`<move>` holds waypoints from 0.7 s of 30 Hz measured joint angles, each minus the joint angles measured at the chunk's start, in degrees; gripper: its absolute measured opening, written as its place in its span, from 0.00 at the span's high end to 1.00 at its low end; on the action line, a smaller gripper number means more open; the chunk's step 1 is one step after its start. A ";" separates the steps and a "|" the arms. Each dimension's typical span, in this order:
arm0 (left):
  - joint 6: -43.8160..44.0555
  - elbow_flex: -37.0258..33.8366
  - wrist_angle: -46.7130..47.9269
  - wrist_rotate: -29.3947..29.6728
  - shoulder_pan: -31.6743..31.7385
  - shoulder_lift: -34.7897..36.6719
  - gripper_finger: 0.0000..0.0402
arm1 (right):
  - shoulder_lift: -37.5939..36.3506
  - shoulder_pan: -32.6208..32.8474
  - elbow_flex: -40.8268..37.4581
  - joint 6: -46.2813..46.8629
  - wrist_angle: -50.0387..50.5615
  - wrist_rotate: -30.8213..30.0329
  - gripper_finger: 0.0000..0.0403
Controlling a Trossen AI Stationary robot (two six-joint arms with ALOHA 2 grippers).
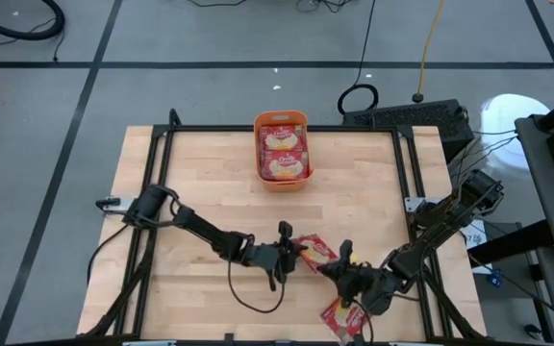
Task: Sort popcorn bags into baskets
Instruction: Put the top red popcorn bag into the orange bin
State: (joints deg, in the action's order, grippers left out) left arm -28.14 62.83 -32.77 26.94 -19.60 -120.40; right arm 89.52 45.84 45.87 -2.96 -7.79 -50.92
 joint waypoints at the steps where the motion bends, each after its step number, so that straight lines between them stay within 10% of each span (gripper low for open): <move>1: -0.50 0.00 -0.27 0.92 -0.26 0.07 0.95 | 0.00 0.20 0.00 0.88 -0.82 -0.06 0.99; 21: -35.47 5.18 -8.26 47.74 -10.66 1.31 0.94 | -1.81 6.13 0.04 14.41 -36.03 -31.05 0.48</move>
State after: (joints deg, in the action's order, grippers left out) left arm -63.61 68.00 -41.02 74.68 -30.26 -119.09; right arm 87.70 51.97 45.91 11.46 -43.82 -81.98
